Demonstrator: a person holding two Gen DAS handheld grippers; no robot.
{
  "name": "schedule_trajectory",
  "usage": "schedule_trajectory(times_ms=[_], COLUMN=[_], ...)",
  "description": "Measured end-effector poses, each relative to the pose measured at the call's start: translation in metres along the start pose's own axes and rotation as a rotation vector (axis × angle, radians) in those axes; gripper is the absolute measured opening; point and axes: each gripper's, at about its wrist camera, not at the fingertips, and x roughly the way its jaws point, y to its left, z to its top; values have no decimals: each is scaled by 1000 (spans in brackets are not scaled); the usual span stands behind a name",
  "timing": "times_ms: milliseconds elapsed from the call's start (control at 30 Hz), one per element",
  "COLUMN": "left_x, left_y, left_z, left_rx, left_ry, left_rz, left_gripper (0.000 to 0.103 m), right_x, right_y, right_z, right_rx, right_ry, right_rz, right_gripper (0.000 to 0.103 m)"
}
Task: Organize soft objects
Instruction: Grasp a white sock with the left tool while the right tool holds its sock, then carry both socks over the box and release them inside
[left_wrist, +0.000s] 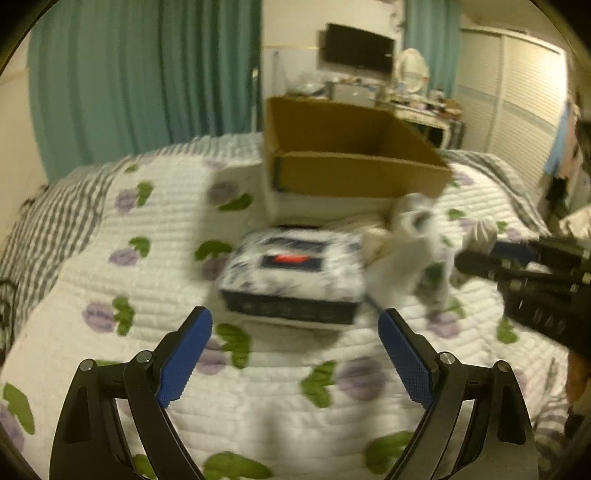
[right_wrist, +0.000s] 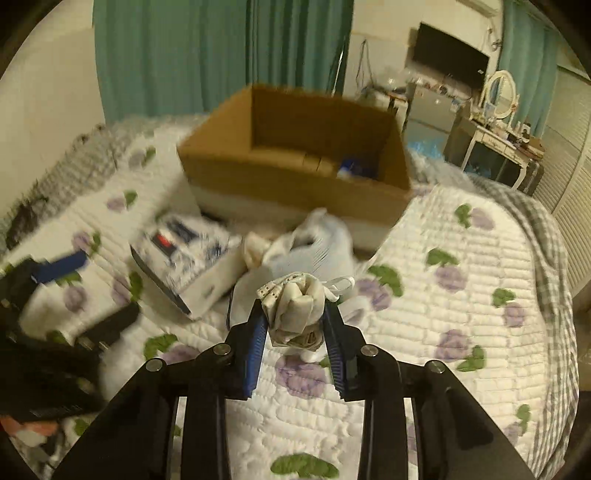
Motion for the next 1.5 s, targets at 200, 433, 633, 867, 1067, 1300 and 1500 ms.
schedule_trajectory(times_ms=[200, 433, 633, 867, 1067, 1300, 1500], left_x=[3, 30, 65, 95, 88, 39, -13], left_y=[-47, -91, -108, -118, -106, -91, -71], left_z=[13, 32, 43, 51, 49, 51, 65], left_rx=[46, 91, 92, 102, 71, 54, 60], left_ry=[-6, -6, 24, 38, 58, 13, -66], left_rz=[-54, -126, -160, -143, -181, -213, -231], left_gripper=[91, 81, 73, 46, 39, 39, 39], right_x=[-20, 4, 26, 31, 26, 11, -10], right_y=[-29, -70, -97, -104, -100, -95, -93], right_z=[31, 22, -1, -7, -7, -8, -5], right_rx=[-8, 54, 124, 151, 153, 157, 171], right_ry=[-41, -12, 57, 72, 49, 8, -40], right_rz=[-60, -58, -58, -37, -14, -8, -15], right_gripper=[30, 30, 30, 30, 30, 30, 30])
